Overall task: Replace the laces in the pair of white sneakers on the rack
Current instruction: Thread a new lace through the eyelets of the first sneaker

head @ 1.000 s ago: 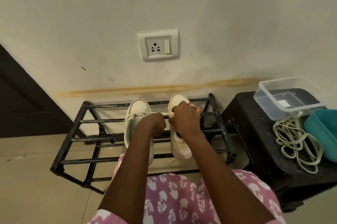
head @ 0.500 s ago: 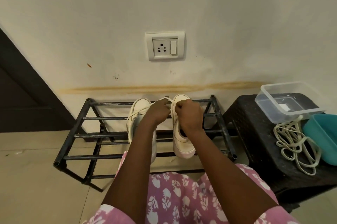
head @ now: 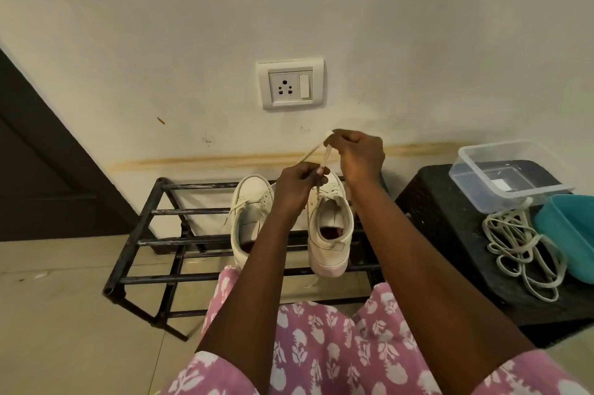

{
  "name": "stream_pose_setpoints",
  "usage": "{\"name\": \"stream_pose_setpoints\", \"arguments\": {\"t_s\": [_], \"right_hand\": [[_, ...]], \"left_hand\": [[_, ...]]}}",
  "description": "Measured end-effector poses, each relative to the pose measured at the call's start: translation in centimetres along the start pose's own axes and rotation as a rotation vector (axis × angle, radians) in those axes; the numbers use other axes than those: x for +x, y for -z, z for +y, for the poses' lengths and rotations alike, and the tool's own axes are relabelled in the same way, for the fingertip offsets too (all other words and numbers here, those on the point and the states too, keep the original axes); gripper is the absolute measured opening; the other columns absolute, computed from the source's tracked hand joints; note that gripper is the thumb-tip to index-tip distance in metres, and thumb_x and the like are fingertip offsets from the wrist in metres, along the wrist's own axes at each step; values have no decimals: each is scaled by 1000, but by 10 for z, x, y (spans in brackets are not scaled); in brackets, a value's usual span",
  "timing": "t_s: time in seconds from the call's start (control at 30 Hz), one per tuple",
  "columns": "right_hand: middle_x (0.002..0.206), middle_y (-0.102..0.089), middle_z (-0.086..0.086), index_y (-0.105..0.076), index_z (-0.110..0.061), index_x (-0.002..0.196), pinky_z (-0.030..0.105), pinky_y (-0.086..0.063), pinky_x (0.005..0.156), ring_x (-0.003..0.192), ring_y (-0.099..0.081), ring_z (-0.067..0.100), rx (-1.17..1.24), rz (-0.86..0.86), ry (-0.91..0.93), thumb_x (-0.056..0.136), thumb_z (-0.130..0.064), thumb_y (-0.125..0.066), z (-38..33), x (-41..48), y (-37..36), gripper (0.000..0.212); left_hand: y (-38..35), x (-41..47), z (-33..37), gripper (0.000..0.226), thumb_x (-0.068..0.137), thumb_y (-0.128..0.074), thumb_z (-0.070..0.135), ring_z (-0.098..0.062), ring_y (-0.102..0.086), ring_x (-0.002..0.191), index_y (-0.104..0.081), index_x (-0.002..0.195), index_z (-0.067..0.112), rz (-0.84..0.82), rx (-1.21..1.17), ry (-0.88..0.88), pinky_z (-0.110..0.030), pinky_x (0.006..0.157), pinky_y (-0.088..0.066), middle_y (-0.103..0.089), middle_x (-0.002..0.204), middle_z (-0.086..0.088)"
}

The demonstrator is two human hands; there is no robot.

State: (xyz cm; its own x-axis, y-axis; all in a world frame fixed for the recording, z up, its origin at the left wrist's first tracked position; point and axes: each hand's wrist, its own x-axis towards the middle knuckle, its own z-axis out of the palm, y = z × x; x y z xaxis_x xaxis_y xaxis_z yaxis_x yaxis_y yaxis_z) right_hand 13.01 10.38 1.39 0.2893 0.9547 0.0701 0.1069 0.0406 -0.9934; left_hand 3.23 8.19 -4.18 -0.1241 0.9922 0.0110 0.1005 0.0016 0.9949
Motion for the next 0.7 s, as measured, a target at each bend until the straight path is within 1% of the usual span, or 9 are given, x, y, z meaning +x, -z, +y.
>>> {"name": "stream_pose_setpoints", "arguments": {"t_s": [0.07, 0.13, 0.2, 0.27, 0.37, 0.47, 0.6, 0.63, 0.7], "right_hand": [[85, -72, -1, -76, -8, 82, 11, -45, 65, 62, -56, -5, 51, 19, 9, 75, -5, -69, -11, 4, 3, 11], [78, -70, -2, -76, -8, 79, 23, -48, 73, 65, -56, 0, 116, 35, 11, 74, -2, -69, -23, 9, 7, 11], [74, -68, -3, -75, -7, 81, 25, -48, 72, 65, -56, 4, 160, 60, 14, 74, 0, -69, -34, 14, 12, 12], [71, -67, -4, -74, -8, 81, 23, -46, 69, 64, -56, 5, 216, 81, 17, 73, 1, -69, -45, 19, 18, 13], [68, -66, -5, -72, -13, 75, 21, -46, 64, 60, -56, 6, 268, 125, 26, 74, 0, -70, -60, 24, 29, 13], [71, -67, -1, -74, -8, 82, 20, -46, 60, 56, -53, 7, 265, 175, 21, 74, -6, -73, -70, 31, 40, 8], [70, -66, -1, -73, -8, 80, 25, -50, 73, 66, -56, 10, 265, 186, 15, 74, -7, -75, -75, 36, 48, 6], [72, -66, 1, -73, -6, 84, 25, -50, 74, 68, -57, 12, 277, 179, -7, 75, -6, -75, -73, 36, 48, 9], [75, -65, 3, -71, 0, 95, 19, -48, 63, 68, -57, 15, 363, 139, -87, 76, -2, -73, -70, 34, 47, 20]], "left_hand": [[1, 4, -1, 14, 93, -54, 11, -11, -58, 69, -67, 87, 9, 3, 92, 1, -36, 83, -48, -62, 69, 1], [3, 9, 0, 17, 93, -53, 8, -9, -58, 66, -64, 81, 11, -8, 174, 3, -34, 82, -48, -62, 68, 2], [7, 12, 1, 26, 91, -52, 2, -5, -60, 62, -60, 69, 14, -23, 235, 17, -29, 81, -46, -65, 70, 1], [12, 14, 1, 25, 88, -52, -2, -11, -63, 72, -60, 68, 12, -57, 350, 32, -23, 81, -44, -70, 79, -9], [21, 20, -2, 16, 87, -56, 3, -17, -61, 92, -72, 85, 4, -114, 596, 52, -17, 75, -36, -70, 94, -10], [26, 26, -6, 18, 88, -57, 4, -22, -61, 101, -74, 95, 4, -96, 723, 110, -19, 76, -37, -70, 104, -10], [30, 31, -7, 22, 88, -59, 10, -26, -61, 102, -71, 105, 4, -123, 897, 163, -24, 76, -40, -68, 108, -15], [28, 31, -5, 23, 90, -58, 13, -26, -61, 104, -70, 107, 4, -148, 933, 159, -25, 79, -41, -68, 110, -15], [22, 31, 3, 27, 93, -54, 17, -25, -57, 111, -66, 114, 5, -206, 955, 107, -27, 89, -41, -65, 118, -12]]}}
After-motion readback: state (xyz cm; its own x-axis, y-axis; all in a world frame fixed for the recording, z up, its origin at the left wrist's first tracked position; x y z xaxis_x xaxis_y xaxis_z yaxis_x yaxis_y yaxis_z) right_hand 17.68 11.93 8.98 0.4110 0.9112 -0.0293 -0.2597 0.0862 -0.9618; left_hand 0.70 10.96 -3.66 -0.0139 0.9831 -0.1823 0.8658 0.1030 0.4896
